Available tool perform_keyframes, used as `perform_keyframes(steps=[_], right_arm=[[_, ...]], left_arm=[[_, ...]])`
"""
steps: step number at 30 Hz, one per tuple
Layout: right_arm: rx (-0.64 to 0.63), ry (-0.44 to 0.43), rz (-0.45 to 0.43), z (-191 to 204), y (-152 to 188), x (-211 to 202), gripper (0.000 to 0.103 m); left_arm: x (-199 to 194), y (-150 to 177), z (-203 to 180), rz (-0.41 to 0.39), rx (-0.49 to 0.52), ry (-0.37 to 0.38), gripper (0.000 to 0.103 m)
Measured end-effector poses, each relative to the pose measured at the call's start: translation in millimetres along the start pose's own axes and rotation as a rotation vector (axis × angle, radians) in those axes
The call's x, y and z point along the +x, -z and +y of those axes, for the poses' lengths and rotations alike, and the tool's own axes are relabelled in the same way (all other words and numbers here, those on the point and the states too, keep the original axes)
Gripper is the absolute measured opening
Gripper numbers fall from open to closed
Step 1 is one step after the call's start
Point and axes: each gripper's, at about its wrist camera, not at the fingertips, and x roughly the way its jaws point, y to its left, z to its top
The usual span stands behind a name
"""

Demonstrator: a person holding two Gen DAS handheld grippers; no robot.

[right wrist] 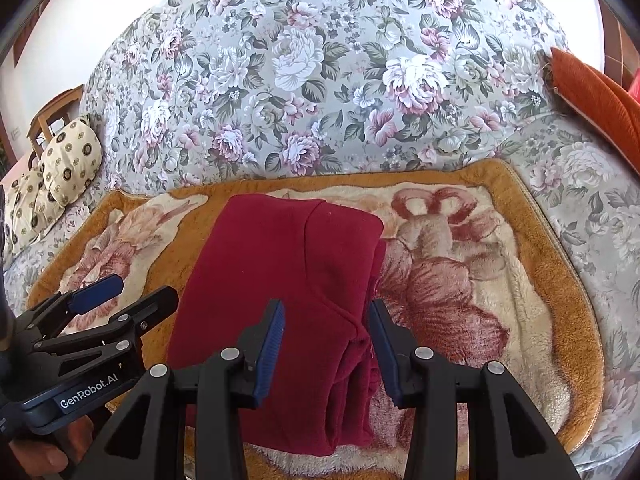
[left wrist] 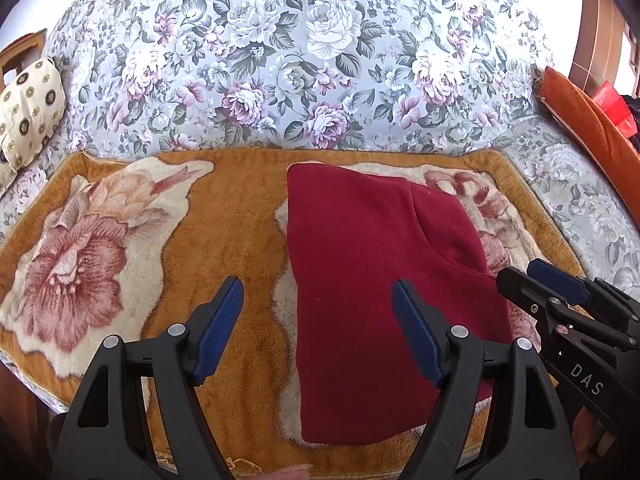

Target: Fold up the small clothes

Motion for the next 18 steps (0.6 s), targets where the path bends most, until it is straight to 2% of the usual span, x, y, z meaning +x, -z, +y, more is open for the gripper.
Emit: perform_keyframes(steps=[18], right_arm=[[0.01,-0.004,0.015,4.3,4.7,5.5,0.042]], left_arm=[[6.2,4.4,-2.2,0.015,-0.001,0.001,0.077]])
